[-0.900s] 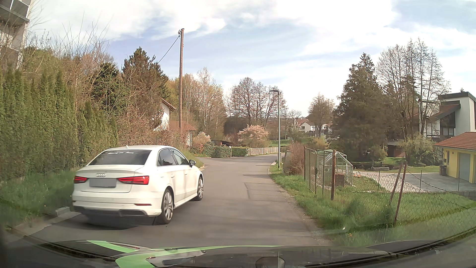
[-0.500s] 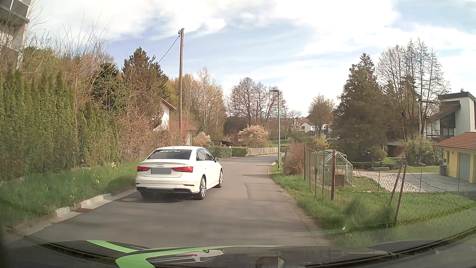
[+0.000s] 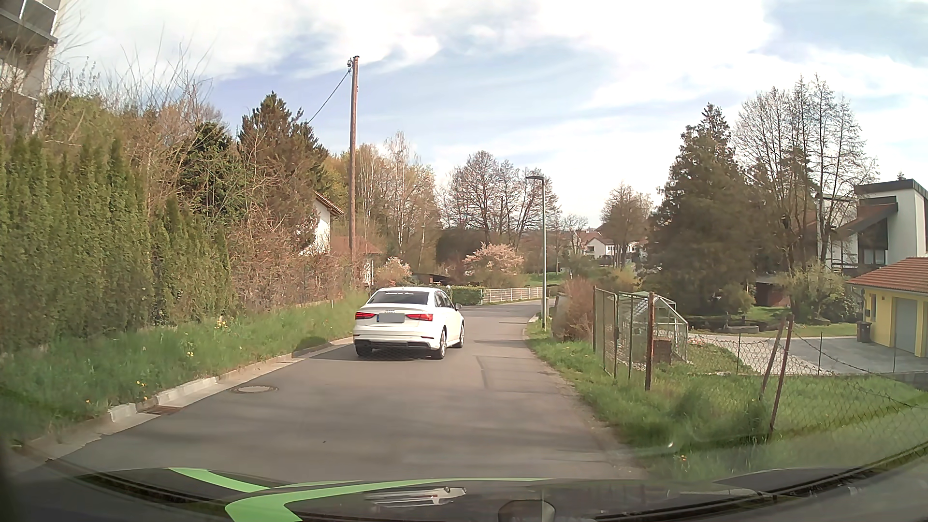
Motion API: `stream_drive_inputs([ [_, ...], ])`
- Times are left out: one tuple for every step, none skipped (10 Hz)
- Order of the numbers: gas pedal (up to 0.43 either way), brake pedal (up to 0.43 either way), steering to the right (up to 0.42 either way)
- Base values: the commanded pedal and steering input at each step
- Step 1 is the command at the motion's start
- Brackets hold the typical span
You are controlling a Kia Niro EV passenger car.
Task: Follow the waypoints while adhering to traffic rules and regulations
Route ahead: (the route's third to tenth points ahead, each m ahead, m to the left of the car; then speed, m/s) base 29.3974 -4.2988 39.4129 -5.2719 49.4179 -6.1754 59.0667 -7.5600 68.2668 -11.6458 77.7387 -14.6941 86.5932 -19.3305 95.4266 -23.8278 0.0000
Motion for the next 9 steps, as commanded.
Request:
stream_drive_inputs([
  [0.0,0.0,-0.035],
  [0.13,0.0,-0.052],
  [0.24,0.0,-0.069],
  [0.248,0.0,-0.089],
  [0.28,0.0,-0.103],
  [0.299,0.0,-0.115],
  [0.299,0.0,-0.116],
  [0.299,0.0,-0.116],
  [0.299,0.0,-0.116],
])
